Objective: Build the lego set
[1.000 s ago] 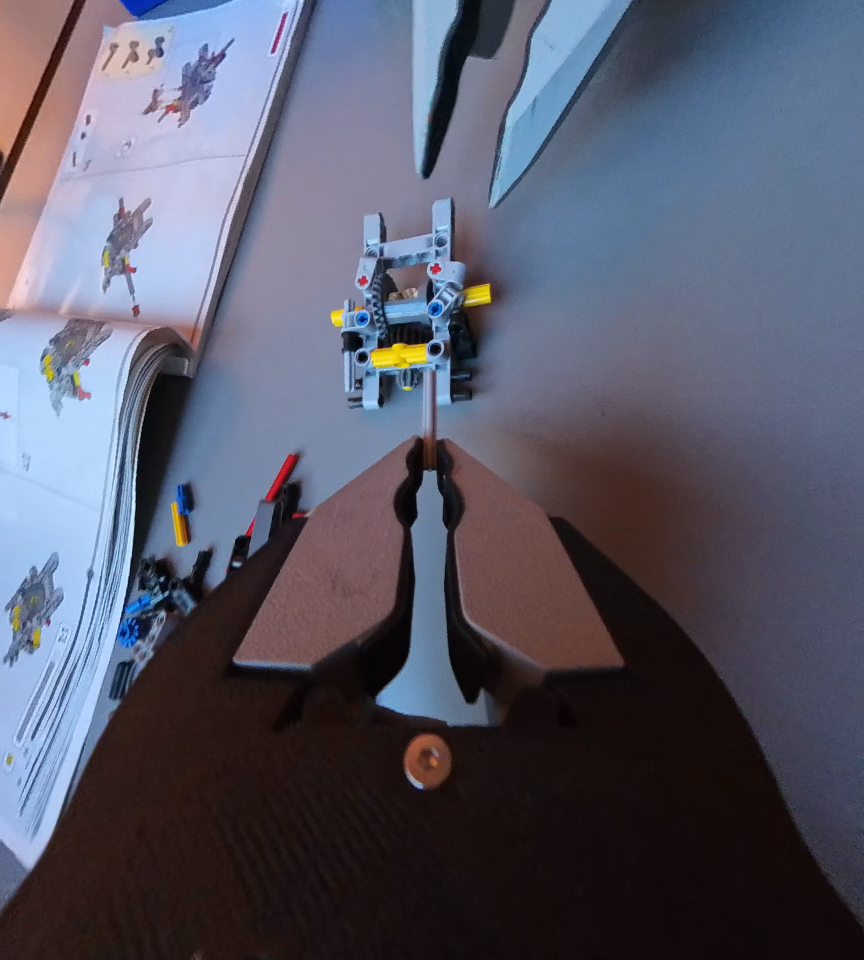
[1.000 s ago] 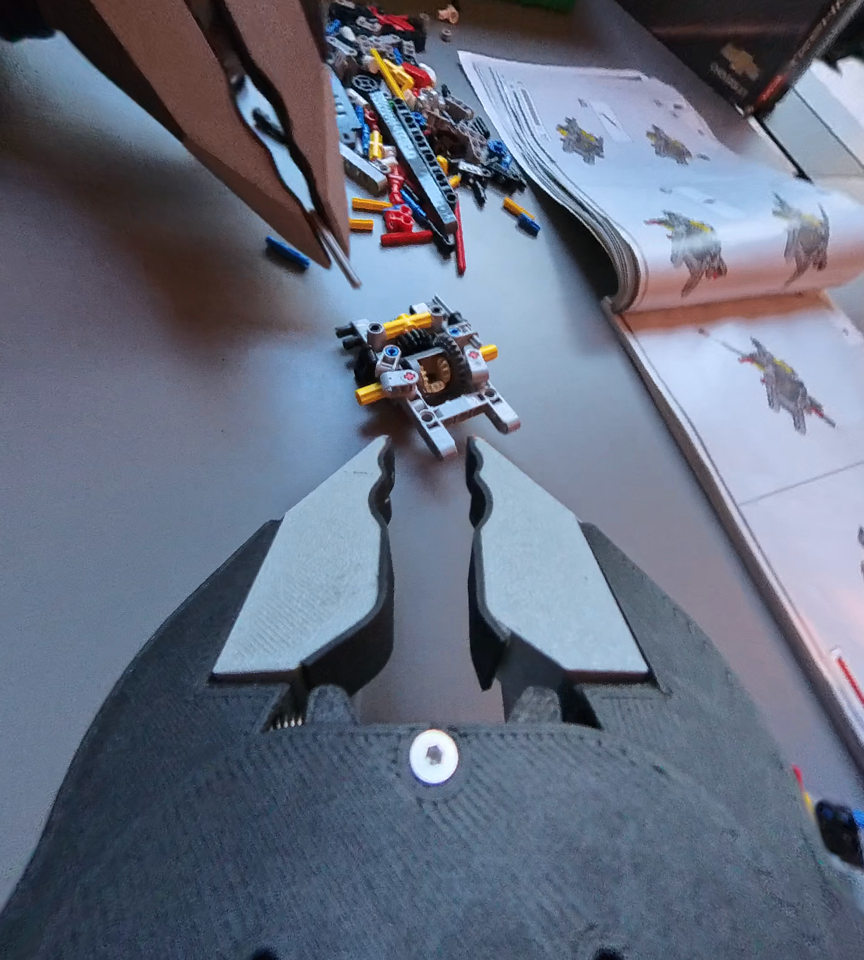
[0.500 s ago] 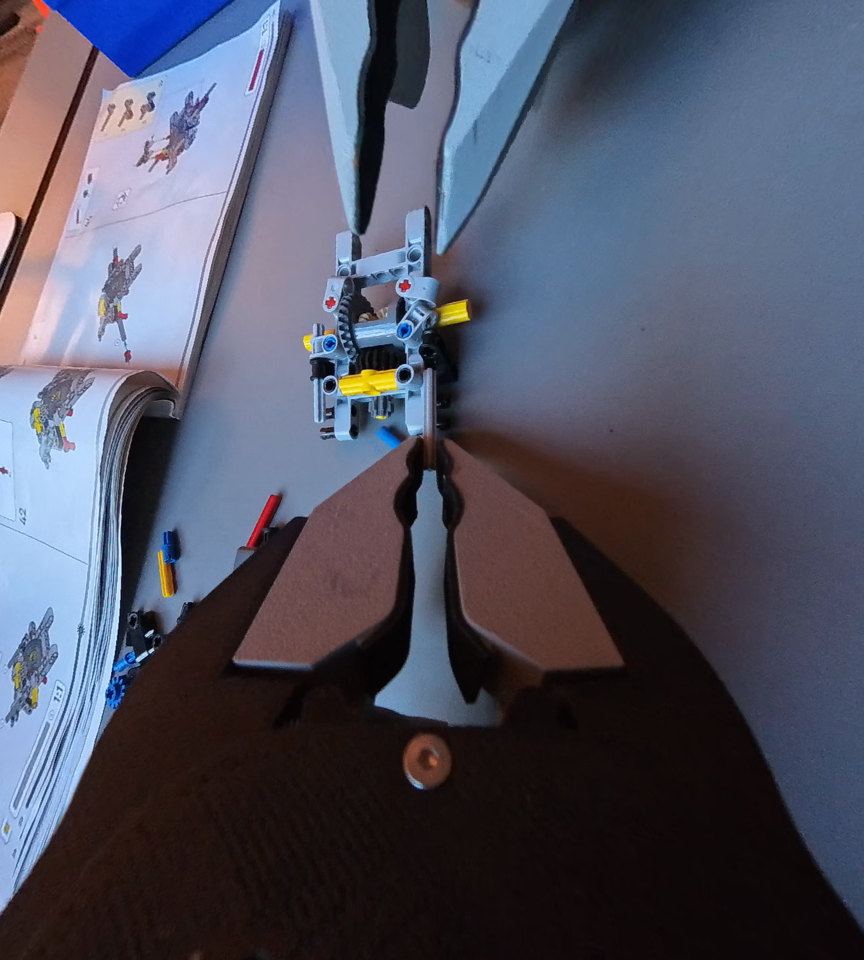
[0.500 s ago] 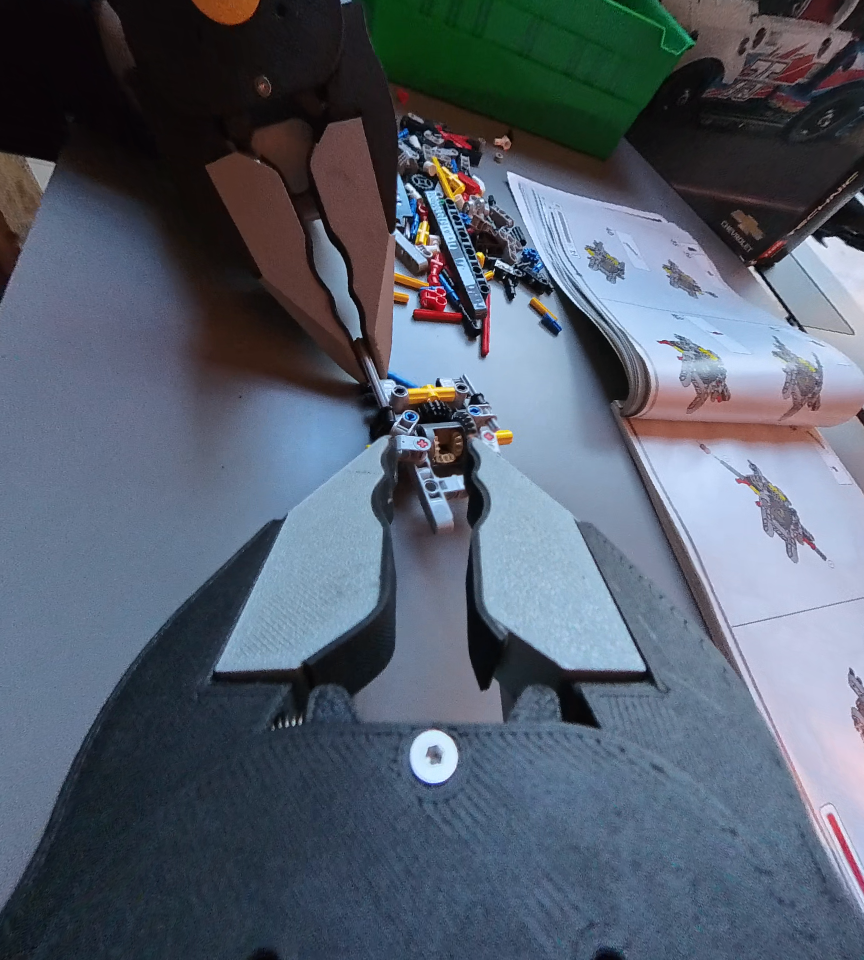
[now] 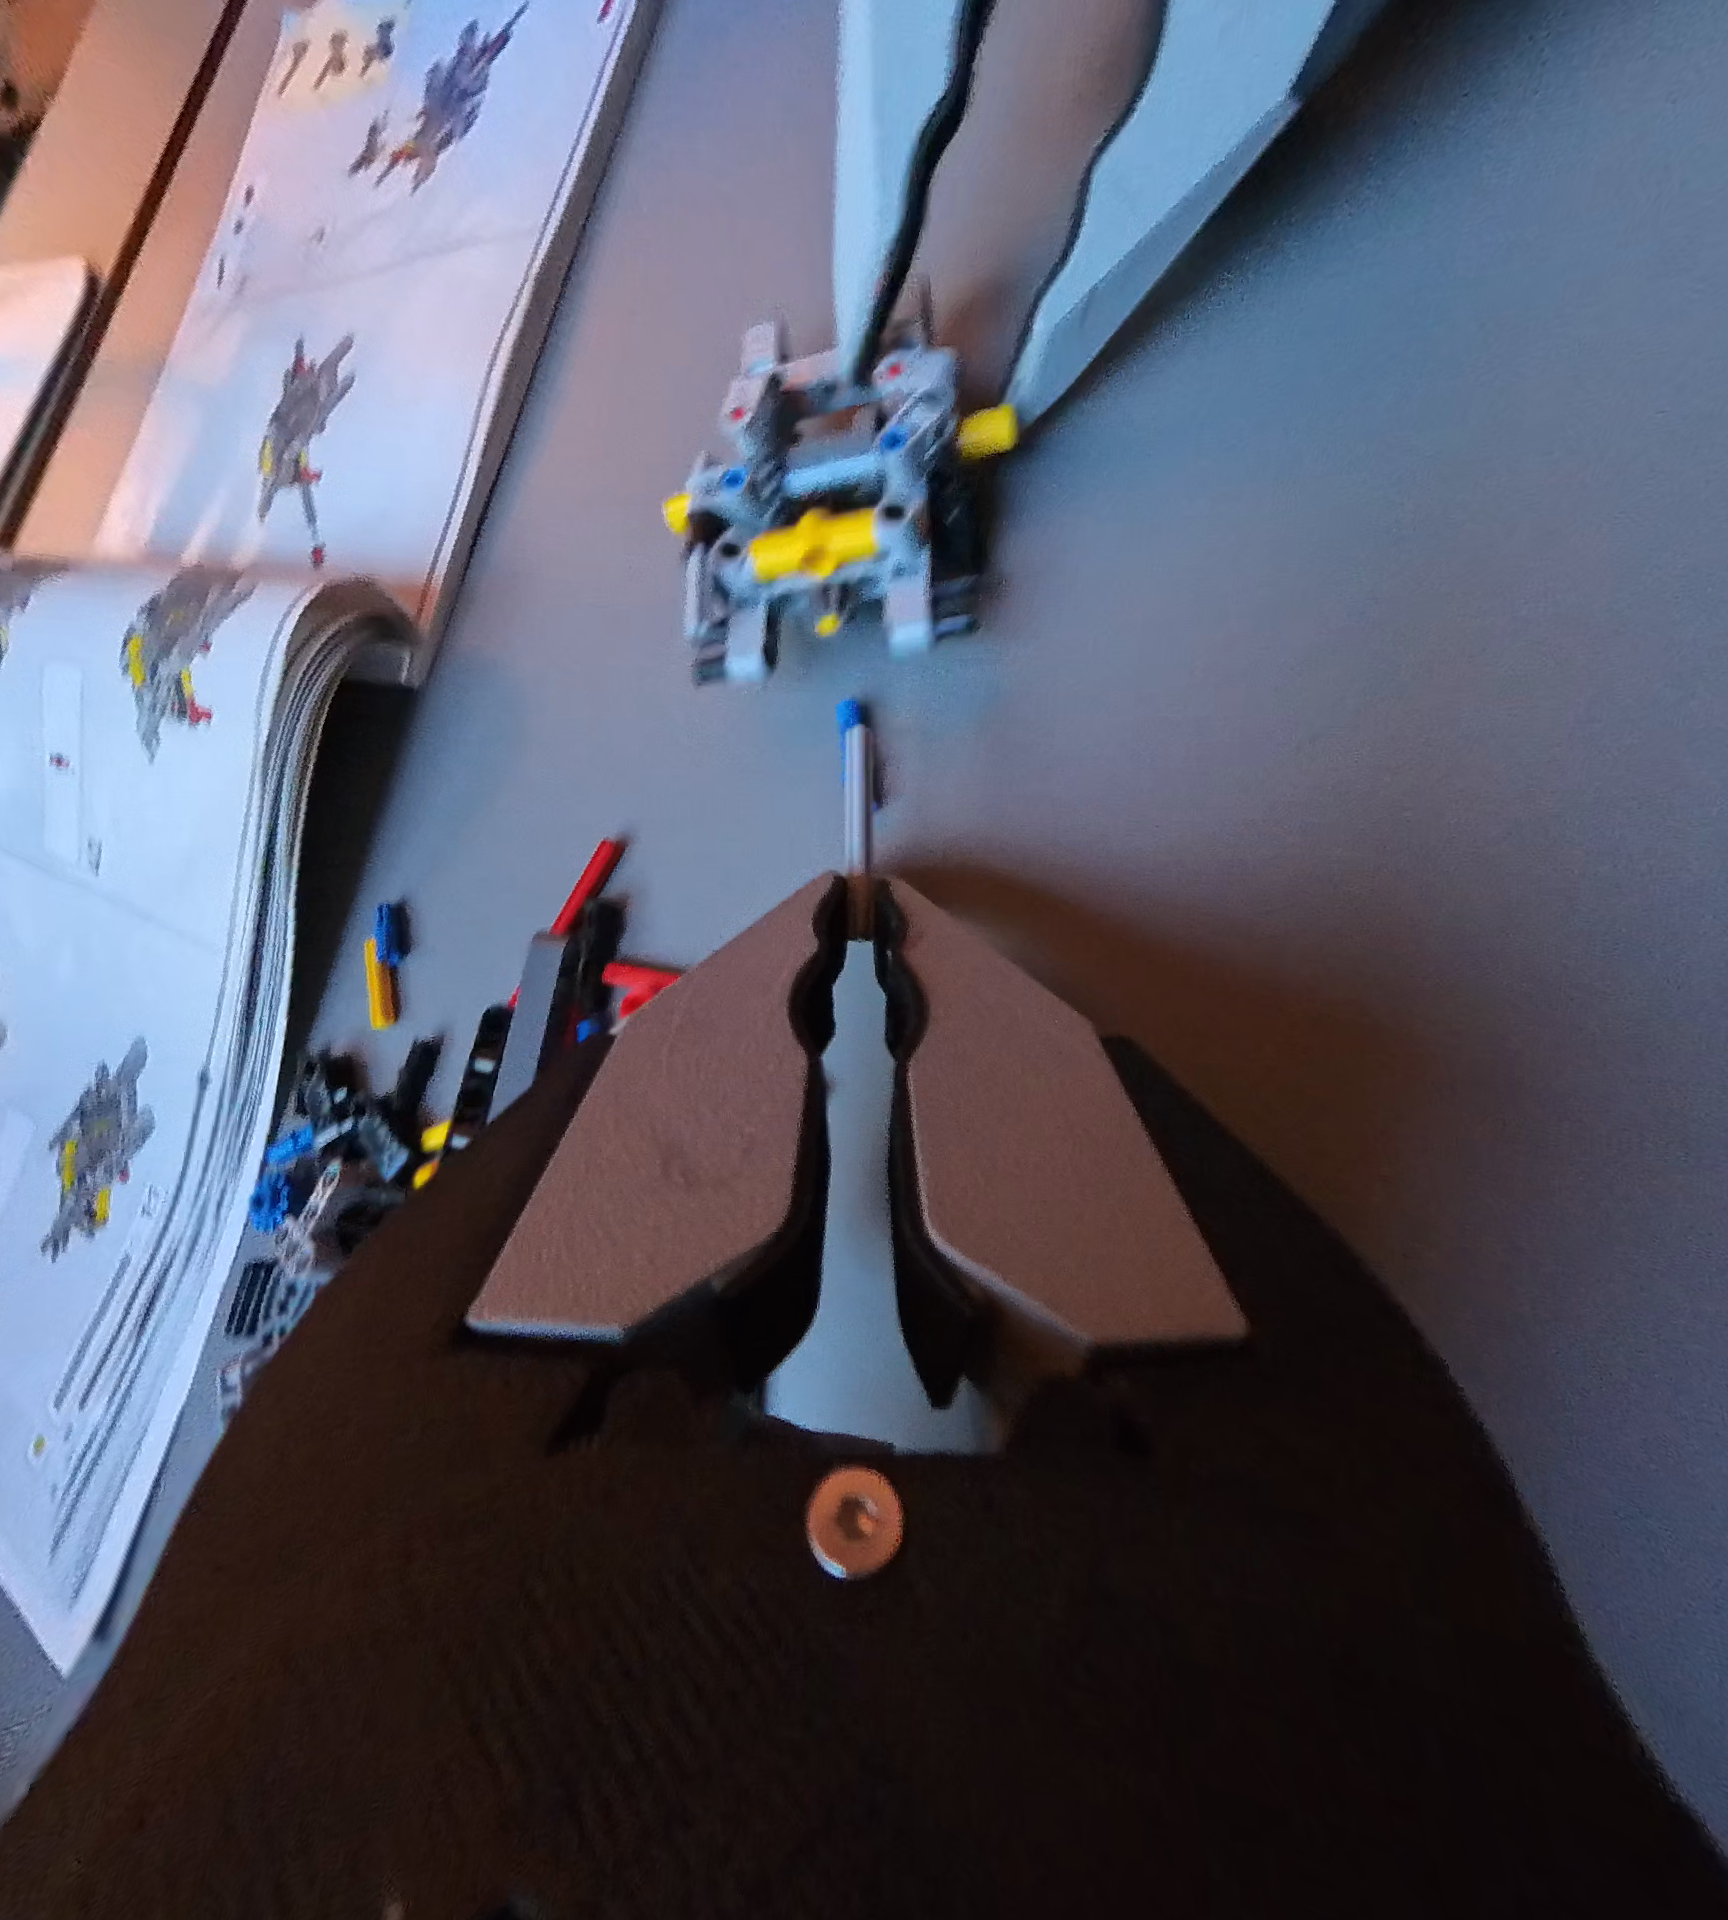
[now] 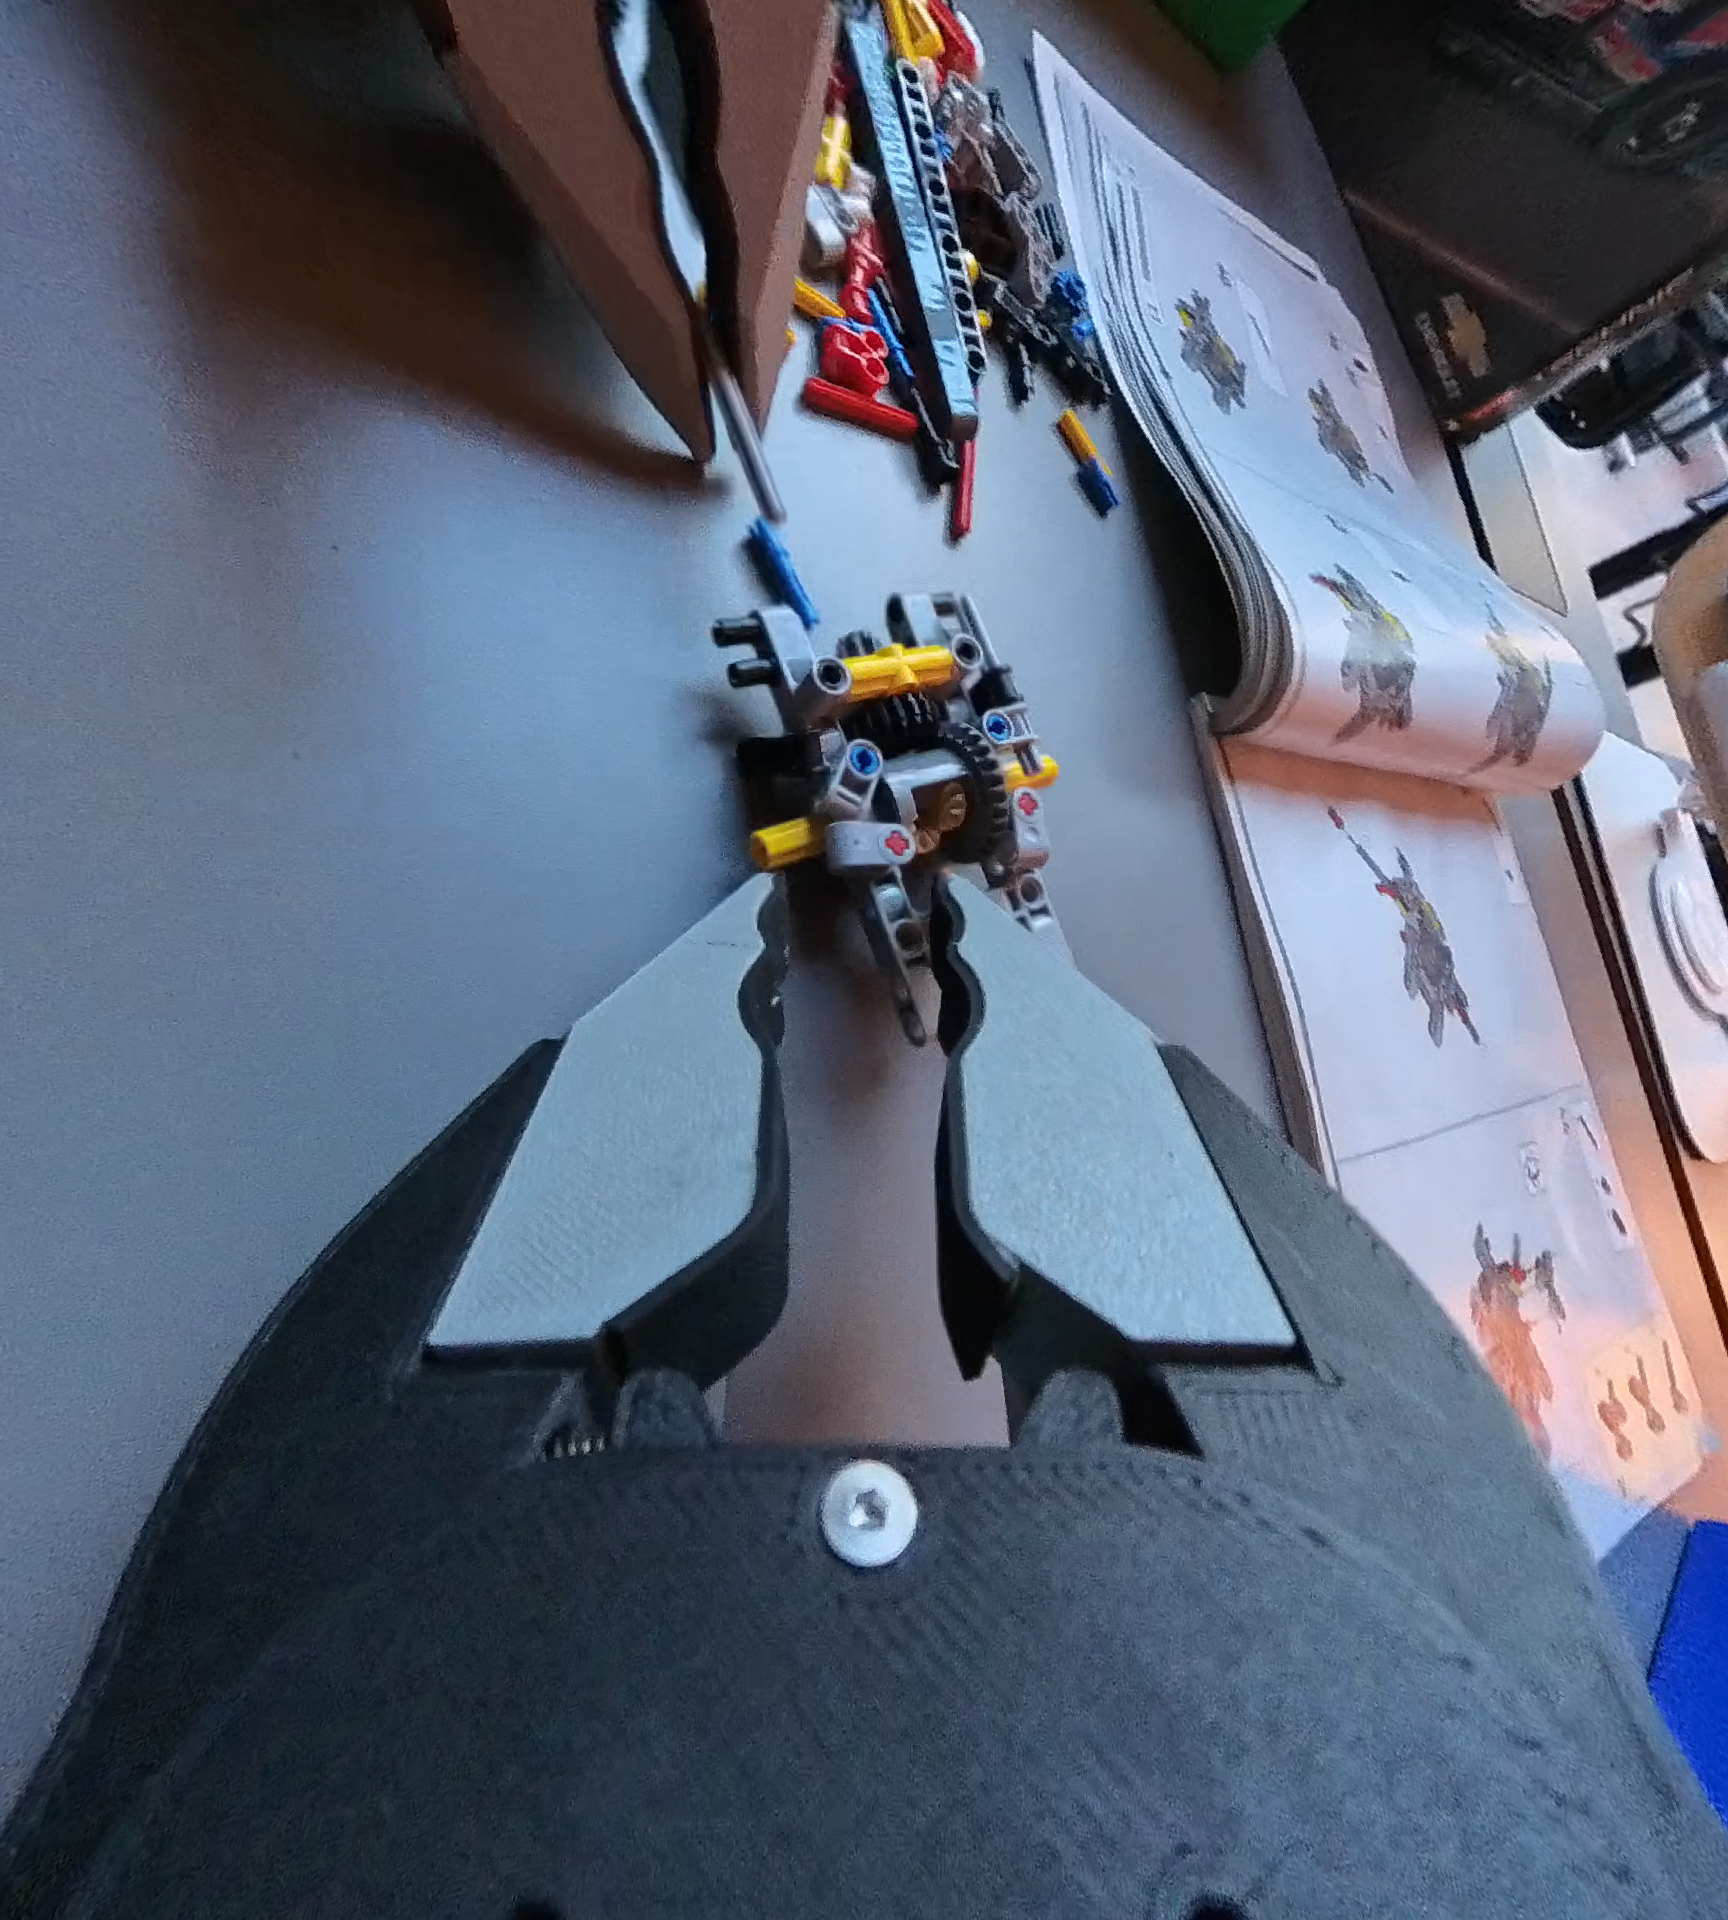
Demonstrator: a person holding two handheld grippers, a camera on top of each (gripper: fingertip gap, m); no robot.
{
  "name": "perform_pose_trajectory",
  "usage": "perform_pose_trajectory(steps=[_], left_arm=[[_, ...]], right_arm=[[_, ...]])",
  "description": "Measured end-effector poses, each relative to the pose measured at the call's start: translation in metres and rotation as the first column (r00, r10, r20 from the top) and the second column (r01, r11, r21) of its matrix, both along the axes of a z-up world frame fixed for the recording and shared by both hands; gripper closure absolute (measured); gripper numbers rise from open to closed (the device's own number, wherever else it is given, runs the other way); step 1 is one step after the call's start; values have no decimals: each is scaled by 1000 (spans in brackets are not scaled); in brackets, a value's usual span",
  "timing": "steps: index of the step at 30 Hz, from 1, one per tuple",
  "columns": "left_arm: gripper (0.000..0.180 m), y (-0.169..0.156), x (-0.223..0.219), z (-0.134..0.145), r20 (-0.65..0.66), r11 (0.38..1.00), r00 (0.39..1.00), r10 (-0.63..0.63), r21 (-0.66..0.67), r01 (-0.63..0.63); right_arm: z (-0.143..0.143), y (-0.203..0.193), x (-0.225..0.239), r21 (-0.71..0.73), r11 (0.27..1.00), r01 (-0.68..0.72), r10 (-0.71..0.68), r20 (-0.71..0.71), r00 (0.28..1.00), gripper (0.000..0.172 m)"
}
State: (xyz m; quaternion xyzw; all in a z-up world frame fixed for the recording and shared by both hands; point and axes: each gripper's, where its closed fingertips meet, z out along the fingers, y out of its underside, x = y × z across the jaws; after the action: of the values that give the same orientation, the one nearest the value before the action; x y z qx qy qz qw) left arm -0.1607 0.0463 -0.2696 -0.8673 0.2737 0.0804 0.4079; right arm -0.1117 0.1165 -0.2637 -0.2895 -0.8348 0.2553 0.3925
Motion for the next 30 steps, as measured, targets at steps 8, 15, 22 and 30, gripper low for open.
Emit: perform_pose_trajectory(steps=[8, 15, 22, 30], left_arm=[[179, 12, -2, 21, 107, 998, 993, 59, 17, -61], [178, 25, 20, -2, 197, 969, 976, 91, -244, -41], [178, 21, 0, -4, -60, 931, 993, 102, -346, -116], [179, -23, -52, 2, -173, 886, 956, 237, -364, -286]], right_arm=[[-2, 25, 2, 9, 997, 78, -78, 13, 997, 162], [-2, 32, 2, 14, 994, 109, -109, 10, 994, 162], [-2, 33, 3, 13, 993, 116, -116, 10, 993, 162], [-2, 36, 4, 2, 991, 131, -131, 16, 991, 162]])
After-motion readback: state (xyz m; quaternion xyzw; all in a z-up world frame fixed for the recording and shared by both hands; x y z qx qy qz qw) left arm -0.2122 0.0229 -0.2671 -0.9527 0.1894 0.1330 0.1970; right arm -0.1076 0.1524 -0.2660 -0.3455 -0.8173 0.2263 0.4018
